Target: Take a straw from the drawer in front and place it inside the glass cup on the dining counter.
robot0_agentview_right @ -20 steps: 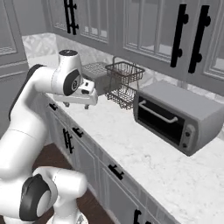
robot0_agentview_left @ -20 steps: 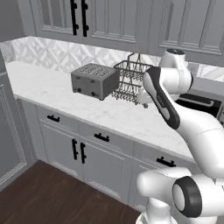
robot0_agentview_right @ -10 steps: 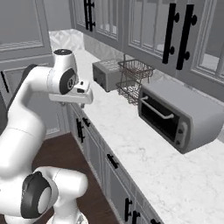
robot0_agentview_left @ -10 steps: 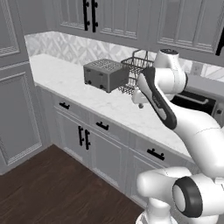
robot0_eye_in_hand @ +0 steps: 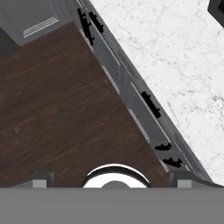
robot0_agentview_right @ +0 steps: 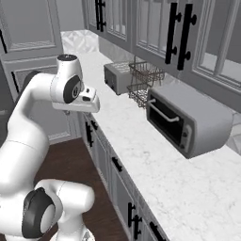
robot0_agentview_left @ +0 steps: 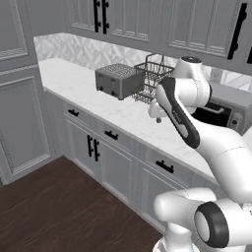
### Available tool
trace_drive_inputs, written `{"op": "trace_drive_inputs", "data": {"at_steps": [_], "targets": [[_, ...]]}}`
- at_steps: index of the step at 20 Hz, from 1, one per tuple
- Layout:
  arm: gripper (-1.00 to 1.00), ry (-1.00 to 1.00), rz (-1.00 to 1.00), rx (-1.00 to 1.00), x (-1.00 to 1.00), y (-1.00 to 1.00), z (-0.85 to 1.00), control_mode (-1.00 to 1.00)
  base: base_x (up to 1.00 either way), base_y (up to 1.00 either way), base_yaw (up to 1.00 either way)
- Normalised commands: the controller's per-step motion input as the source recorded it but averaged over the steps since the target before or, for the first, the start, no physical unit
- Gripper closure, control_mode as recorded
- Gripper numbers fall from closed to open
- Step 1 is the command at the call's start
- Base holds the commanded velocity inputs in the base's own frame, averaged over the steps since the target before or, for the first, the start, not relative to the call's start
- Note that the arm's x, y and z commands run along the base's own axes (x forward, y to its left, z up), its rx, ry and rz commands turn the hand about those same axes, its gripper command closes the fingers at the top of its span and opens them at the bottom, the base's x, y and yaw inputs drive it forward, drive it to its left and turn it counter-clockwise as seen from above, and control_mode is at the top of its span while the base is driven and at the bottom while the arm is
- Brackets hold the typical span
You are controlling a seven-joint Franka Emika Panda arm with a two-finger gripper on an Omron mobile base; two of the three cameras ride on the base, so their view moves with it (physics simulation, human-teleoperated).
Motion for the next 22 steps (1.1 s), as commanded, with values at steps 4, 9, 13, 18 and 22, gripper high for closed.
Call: {"op": "trace_drive_inputs", "data": {"at_steps": [4,9,13,18,22], "targets": [[-1.00,0.00,0.00,0.00,0.00,0.00,0.00,1.00,-0.05,-0.56,0.27],[-1.00,0.00,0.00,0.00,0.00,0.00,0.00,1.00,-0.37,-0.75,0.29],[-1.00,0.00,0.00,0.00,0.00,0.00,0.00,1.00,-0.33,-0.74,0.24],[-1.00,0.00,0.07,0.00,0.00,-0.06,0.00,-1.00,0.00,-0.19,0.07],[-1.00,-0.05,0.01,-0.17,0.03,0.51,0.00,-1.00,0.00,0.00,0.00]]}}
